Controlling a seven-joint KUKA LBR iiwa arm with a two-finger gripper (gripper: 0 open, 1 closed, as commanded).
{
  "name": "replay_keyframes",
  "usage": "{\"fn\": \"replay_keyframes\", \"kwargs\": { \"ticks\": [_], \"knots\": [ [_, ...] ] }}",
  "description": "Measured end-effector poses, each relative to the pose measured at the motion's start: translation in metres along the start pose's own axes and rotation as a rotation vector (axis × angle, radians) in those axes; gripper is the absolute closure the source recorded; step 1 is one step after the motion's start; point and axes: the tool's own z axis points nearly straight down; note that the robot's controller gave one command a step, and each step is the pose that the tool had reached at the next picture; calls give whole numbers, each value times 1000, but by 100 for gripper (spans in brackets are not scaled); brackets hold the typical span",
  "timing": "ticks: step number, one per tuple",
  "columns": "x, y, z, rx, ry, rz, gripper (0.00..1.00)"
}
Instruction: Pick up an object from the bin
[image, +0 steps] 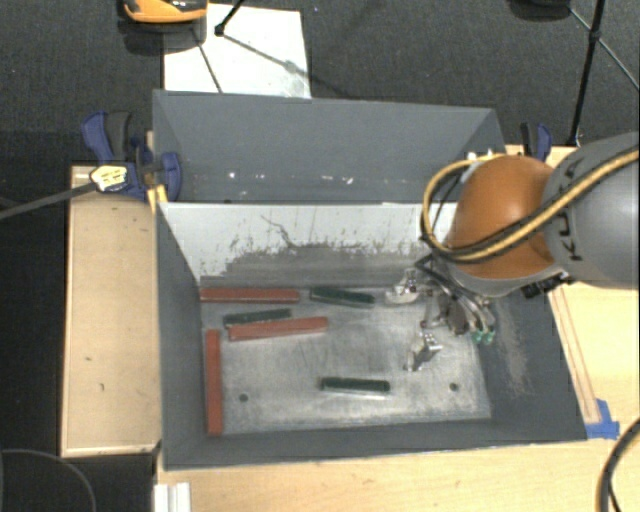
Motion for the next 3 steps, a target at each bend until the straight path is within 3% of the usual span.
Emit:
{"fn": "replay_keyframes", "kwargs": {
  "ticks": [1,2,3],
  "knots": [
    [30,50,24,-1,8,-27,0],
    [66,9,48,-1,6,0,100],
    [65,9,48,-1,6,-1,0]
  ]
}}
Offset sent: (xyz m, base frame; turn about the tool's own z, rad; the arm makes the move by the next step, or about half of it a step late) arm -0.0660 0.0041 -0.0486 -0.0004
